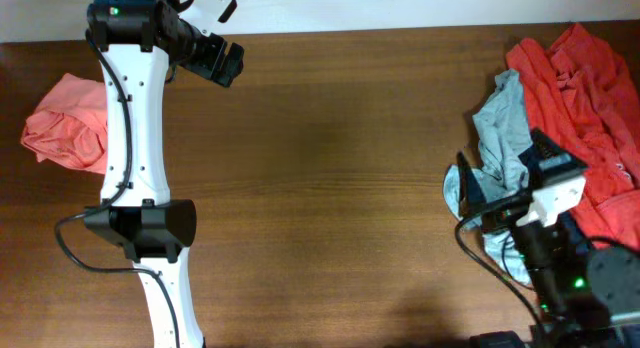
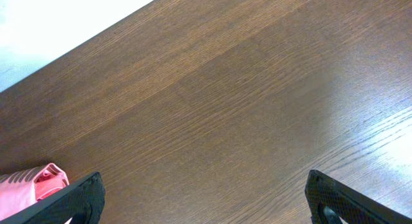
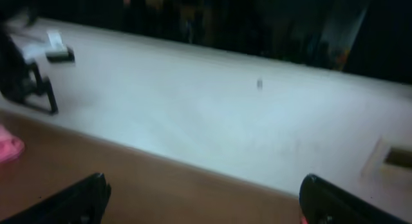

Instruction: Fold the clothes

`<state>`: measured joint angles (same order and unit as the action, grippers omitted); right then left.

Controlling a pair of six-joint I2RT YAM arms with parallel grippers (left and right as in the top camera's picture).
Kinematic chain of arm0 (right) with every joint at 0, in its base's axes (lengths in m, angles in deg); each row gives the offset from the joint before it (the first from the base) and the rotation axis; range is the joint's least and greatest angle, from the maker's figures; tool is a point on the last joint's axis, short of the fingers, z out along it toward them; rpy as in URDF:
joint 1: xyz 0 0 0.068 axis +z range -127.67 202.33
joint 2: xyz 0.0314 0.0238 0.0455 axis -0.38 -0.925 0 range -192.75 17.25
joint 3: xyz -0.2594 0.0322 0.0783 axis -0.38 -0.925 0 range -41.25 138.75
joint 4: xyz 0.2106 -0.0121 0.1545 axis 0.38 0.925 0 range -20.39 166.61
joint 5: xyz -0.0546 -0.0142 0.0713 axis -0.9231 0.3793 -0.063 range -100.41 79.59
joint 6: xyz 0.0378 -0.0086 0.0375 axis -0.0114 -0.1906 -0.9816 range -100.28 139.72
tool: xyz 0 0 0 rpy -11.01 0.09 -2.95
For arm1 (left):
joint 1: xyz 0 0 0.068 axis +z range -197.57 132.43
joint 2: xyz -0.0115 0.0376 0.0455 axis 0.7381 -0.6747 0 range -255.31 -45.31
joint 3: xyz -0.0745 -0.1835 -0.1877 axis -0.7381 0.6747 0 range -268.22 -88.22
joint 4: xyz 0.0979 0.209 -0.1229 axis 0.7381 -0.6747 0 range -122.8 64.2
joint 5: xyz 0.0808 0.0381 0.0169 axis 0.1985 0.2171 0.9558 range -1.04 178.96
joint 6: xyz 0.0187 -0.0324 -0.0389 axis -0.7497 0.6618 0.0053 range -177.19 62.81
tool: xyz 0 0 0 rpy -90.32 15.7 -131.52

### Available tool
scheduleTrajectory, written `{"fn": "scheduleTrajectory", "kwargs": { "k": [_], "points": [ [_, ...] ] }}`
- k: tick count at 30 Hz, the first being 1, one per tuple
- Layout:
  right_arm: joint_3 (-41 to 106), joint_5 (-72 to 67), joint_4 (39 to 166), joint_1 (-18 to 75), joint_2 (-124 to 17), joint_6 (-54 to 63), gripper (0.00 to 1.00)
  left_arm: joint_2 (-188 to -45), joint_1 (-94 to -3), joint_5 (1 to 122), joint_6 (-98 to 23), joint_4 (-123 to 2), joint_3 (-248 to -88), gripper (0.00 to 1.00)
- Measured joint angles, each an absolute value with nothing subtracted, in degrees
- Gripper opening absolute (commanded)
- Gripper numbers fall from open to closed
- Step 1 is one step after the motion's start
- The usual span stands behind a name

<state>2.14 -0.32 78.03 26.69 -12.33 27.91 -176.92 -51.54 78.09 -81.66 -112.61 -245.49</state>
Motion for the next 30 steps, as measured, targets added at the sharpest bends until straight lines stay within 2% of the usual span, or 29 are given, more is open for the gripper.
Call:
{"fn": "scheduleTrajectory", "kwargs": {
  "k": [10, 20, 30],
  "points": [
    [-30.1, 2.4, 60.6, 24.2, 6.4, 27.9, 0.99, -176.9, -51.5, 78.1, -81.6, -112.5, -245.5, 0.99],
    [-39.5, 2.8, 60.4, 21.9, 13.5, 27.9, 0.99, -176.9, -51.5, 78.1, -81.7, -112.6, -245.5, 0.99],
    [-40.7, 3.7, 72.5, 21.8, 16.6, 27.9, 0.99, -176.9, -51.5, 78.1, -81.7, -112.5, -245.5, 0.99]
  ]
}}
